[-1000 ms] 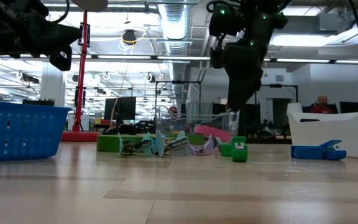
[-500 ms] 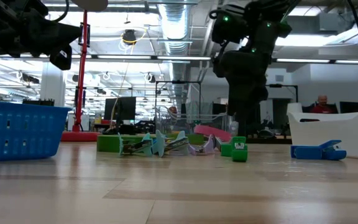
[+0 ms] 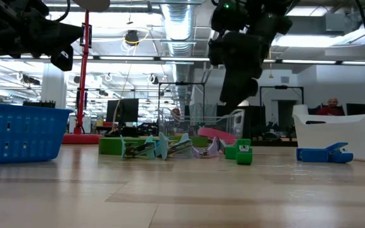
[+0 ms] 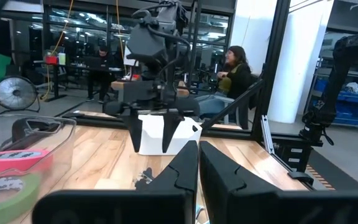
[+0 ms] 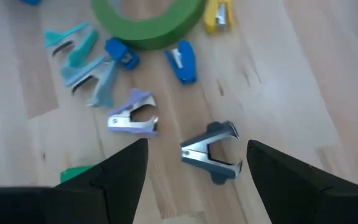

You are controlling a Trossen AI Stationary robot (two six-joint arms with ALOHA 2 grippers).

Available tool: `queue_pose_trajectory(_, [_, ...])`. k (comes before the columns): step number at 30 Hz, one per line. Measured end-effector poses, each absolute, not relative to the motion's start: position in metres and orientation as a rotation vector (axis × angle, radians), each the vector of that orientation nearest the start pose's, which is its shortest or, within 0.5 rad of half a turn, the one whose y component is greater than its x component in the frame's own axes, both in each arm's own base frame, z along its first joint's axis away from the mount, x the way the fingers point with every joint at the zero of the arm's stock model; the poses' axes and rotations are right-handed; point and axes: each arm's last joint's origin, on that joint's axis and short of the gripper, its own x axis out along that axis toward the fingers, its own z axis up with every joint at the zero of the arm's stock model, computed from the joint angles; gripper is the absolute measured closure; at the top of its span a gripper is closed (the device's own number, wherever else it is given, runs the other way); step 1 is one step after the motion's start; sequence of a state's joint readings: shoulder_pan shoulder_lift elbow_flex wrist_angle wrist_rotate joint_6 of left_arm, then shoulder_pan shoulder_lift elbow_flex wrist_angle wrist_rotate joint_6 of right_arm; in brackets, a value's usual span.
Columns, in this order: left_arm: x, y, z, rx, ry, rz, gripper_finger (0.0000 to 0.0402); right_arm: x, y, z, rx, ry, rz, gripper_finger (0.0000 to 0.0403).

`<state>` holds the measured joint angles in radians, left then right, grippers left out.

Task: Pick and place Stapler, Stapler remover, tape
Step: Put the black stapler remover into the white bin

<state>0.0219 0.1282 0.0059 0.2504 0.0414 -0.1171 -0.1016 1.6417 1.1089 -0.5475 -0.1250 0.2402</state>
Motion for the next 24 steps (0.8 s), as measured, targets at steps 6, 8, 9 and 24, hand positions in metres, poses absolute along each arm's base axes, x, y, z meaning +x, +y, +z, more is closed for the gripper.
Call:
queue_pose_trajectory(6, [0.105,0.001,0.179,-0.113,-0.128,-0.027,0.0394,0.322,-0.030,0.208,0.240,1.095,-0.013,0.0138])
queue_pose_trajectory(8, [0.104,0.001,0.180,-0.113,-0.130,-0.027,0.0394,0.322,-0.030,0.208,0.217,1.099,0.001,0.0138])
queue_pose_trajectory(9, [0.104,0.001,0.180,-0.113,-0.130,-0.027,0.0394,0.322,-0.030,0.208,0.212,1.104,0.003,0.0138])
queue_pose_trajectory(24, [0.104,0.001,0.180,-0.113,-0.132,-0.027,0.0394,0.308,-0.030,0.205,0.120,1.237,0.040,0.0137])
